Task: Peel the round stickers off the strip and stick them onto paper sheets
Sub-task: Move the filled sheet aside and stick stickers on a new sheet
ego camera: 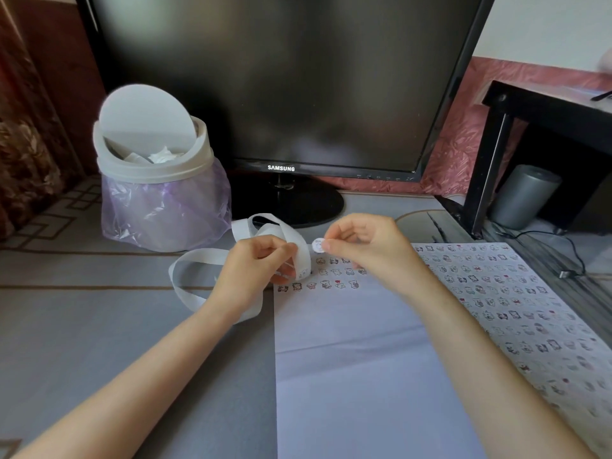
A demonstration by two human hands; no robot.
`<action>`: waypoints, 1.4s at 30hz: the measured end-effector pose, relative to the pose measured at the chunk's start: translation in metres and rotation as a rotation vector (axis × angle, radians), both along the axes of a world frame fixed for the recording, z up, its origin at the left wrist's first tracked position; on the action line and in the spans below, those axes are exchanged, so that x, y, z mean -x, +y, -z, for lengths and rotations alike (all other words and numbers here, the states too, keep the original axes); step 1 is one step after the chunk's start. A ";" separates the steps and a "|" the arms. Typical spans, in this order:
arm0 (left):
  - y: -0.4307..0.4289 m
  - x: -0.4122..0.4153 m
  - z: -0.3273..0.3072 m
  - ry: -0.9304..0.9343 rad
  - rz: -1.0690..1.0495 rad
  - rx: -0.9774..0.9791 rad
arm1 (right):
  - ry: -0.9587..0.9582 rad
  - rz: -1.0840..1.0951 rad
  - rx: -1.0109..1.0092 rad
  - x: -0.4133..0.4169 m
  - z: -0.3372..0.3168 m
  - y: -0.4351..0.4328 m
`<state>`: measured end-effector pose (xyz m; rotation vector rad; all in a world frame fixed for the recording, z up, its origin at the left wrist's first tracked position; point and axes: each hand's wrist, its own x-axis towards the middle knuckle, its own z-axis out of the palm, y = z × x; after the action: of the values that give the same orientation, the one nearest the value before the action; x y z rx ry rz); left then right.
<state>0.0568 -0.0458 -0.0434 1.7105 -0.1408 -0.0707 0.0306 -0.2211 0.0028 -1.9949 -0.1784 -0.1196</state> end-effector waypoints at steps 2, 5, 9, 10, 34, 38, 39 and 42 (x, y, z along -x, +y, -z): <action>0.000 0.000 0.002 -0.007 0.005 -0.044 | 0.094 0.058 0.020 0.001 -0.008 -0.012; -0.001 0.001 0.004 -0.011 0.010 -0.090 | 0.205 0.155 0.057 0.004 -0.008 -0.035; -0.002 0.001 0.007 0.002 0.001 -0.123 | 0.303 0.242 0.104 0.008 0.013 -0.050; -0.002 0.001 0.008 0.000 -0.001 -0.132 | 0.318 0.261 0.116 0.008 0.019 -0.052; 0.000 -0.001 0.014 -0.023 0.005 -0.168 | 0.319 0.329 0.128 0.004 0.039 -0.053; 0.000 -0.002 0.014 -0.029 0.004 -0.183 | 0.290 0.333 0.146 0.003 0.042 -0.053; 0.001 -0.001 0.015 -0.030 0.004 -0.184 | 0.285 0.334 0.149 0.002 0.042 -0.054; 0.001 -0.001 0.014 -0.035 0.007 -0.192 | 0.282 0.336 0.162 0.001 0.044 -0.054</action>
<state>0.0573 -0.0450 -0.0576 1.9035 -0.1709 -0.0607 0.0291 -0.2751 -0.0417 -2.1638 0.3393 -0.0376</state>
